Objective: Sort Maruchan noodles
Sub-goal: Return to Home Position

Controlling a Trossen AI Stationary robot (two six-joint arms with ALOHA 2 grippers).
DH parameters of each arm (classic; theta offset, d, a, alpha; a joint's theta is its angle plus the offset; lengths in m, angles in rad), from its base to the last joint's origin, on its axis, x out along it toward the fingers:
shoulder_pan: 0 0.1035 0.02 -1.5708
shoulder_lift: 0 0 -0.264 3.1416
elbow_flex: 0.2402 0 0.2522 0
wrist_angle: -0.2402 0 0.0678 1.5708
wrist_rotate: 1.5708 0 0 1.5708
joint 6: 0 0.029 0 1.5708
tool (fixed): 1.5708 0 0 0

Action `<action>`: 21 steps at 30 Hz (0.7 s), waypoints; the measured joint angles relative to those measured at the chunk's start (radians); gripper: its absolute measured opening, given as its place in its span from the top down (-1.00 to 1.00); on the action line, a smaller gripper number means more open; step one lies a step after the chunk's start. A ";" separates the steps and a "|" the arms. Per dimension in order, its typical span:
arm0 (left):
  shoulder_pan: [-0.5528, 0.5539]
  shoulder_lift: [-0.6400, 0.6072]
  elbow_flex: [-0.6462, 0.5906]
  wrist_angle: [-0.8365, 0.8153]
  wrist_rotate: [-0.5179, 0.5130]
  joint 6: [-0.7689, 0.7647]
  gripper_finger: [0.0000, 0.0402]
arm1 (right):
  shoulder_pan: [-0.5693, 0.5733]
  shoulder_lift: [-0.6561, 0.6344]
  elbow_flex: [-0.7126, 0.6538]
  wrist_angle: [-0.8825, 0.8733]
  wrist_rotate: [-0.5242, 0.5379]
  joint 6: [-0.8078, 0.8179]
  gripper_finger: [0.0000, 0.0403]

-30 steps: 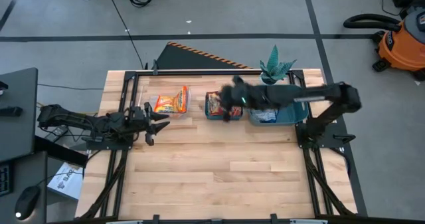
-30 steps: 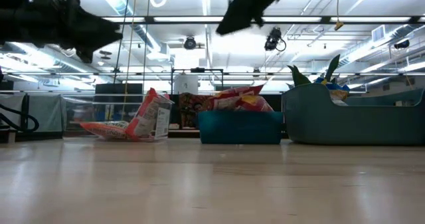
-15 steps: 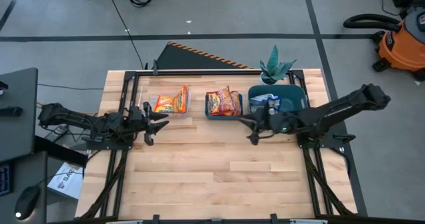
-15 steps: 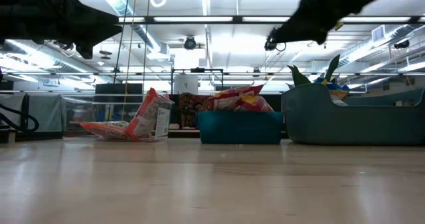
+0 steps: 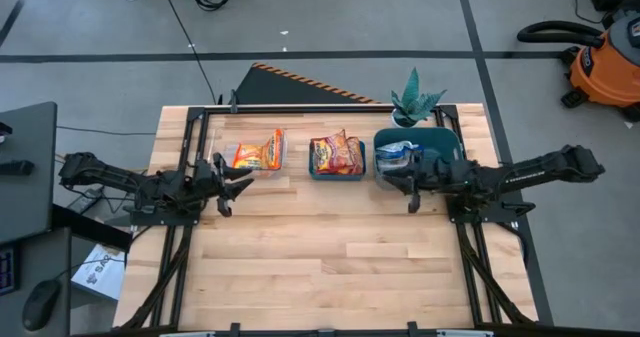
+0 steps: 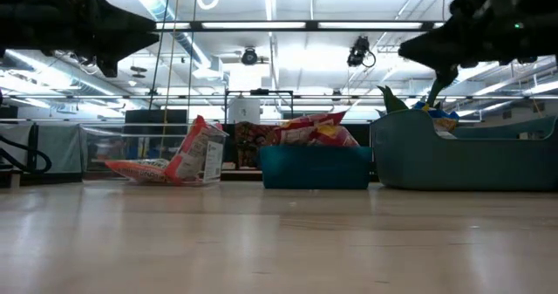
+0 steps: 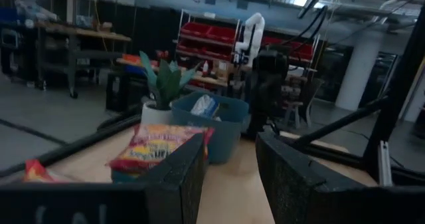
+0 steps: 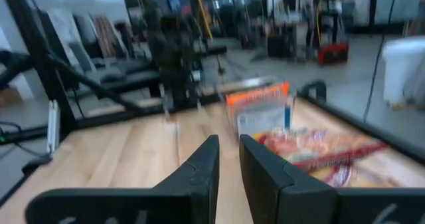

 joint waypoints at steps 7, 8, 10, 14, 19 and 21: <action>-0.001 0.000 0.000 -0.092 0.002 -0.086 0.29 | -0.004 -0.176 -0.104 0.085 -0.014 -0.103 0.72; 0.000 0.000 0.000 -0.102 0.002 -0.085 0.29 | -0.004 -0.199 -0.114 0.080 -0.014 -0.114 0.73; 0.000 0.000 0.000 -0.111 0.002 -0.076 0.29 | -0.004 -0.242 -0.113 0.029 -0.014 -0.128 0.73; 0.000 0.000 0.000 -0.106 0.002 -0.066 0.29 | -0.004 -0.287 -0.113 -0.035 -0.064 -0.133 0.73; 0.000 0.000 0.000 -0.097 0.002 -0.062 0.29 | -0.004 -0.311 -0.113 -0.043 -0.089 -0.168 0.73; 0.000 0.000 0.000 -0.097 0.002 -0.062 0.29 | -0.004 -0.325 -0.113 -0.065 -0.089 -0.181 0.73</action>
